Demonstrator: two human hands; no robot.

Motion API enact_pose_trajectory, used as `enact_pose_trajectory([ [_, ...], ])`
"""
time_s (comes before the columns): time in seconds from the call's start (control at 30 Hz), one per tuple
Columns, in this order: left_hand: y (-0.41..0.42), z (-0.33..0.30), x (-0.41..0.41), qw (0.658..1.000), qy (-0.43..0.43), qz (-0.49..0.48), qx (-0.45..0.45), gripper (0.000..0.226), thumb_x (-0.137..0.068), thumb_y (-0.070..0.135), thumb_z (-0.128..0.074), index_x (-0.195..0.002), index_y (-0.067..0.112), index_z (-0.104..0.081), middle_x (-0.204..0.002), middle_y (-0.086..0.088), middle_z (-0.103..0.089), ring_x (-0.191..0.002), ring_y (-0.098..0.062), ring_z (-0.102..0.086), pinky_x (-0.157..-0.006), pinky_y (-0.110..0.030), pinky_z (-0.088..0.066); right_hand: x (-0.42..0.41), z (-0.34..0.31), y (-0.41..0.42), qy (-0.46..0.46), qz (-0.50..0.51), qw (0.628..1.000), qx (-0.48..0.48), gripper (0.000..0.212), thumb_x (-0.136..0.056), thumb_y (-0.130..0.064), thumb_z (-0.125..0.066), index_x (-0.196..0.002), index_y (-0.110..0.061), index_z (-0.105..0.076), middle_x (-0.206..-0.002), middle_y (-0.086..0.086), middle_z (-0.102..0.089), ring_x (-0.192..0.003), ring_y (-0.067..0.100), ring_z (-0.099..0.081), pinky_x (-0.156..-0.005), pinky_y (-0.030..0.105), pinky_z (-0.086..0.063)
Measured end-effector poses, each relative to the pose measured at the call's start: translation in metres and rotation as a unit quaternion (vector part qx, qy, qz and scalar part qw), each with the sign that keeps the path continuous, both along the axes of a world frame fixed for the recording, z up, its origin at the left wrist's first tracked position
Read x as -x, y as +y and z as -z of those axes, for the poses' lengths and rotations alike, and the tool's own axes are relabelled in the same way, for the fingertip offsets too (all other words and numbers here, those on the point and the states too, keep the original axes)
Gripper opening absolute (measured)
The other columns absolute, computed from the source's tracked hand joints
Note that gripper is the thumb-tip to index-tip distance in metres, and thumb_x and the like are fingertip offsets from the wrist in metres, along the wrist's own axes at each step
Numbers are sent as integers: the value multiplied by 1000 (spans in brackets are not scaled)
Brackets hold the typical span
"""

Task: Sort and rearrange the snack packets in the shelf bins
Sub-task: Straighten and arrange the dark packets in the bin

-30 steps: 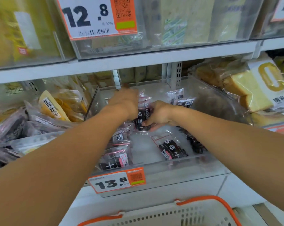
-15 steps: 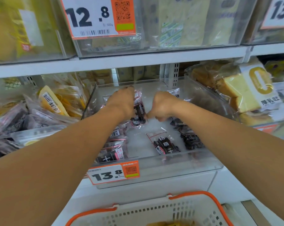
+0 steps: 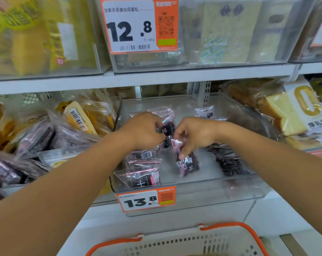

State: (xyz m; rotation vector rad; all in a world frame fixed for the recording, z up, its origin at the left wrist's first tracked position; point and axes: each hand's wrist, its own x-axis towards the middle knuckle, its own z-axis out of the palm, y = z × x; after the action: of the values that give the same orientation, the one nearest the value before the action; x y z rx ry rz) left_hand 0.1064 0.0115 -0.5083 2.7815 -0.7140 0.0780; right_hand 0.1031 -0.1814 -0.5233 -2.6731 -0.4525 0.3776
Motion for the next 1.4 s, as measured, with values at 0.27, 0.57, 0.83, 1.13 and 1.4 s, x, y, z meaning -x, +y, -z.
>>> enact_pose_trajectory([
  [0.27, 0, 3, -1, 999, 12, 16, 42, 39, -87, 23, -64, -125, 24, -58, -114, -2, -65, -103, -24, -60, -89, -41, -52, -9, 16, 23, -207, 74, 961, -169, 66, -65, -6, -91, -122, -14, -60, -120, 8, -57, -102, 20, -60, -86, 26, -48],
  [0.57, -10, -3, -16, 998, 1, -36, -44, 76, -87, 56, -64, -147, 18, -38, -147, -6, -47, -132, -31, -42, -105, -41, -42, -9, 25, 6, 16, 189, 962, -197, 72, -85, 2, -74, -147, -7, -39, -118, 7, -59, -111, 26, -61, -100, 45, -54],
  [0.83, -11, 1, -21, 999, -21, 26, -8, 57, -82, 21, -79, -133, 22, -55, -133, -2, -56, -118, -24, -54, -100, -40, -47, -12, 28, 4, 75, 189, 939, -277, 53, -79, 1, -81, -123, -8, -55, -91, 0, -63, -87, 24, -72, -86, 47, -60],
  [1.13, -12, 2, -20, 992, -1, 66, 106, 58, -81, 16, -80, -131, 24, -51, -127, 0, -59, -111, -18, -57, -86, -26, -45, -10, 27, 18, 41, 177, 948, -261, 54, -78, -3, -84, -115, -24, -51, -102, 7, -64, -90, 32, -72, -76, 48, -62],
  [1.4, -8, 9, -27, 994, -7, 62, -87, 19, -88, 54, -62, -89, 35, -65, -159, -2, -29, -147, -25, -25, -114, -46, -32, -10, 24, 15, -46, 181, 953, -237, 53, -80, -9, -83, -123, -12, -51, -93, -2, -54, -93, 25, -62, -78, 50, -61],
])
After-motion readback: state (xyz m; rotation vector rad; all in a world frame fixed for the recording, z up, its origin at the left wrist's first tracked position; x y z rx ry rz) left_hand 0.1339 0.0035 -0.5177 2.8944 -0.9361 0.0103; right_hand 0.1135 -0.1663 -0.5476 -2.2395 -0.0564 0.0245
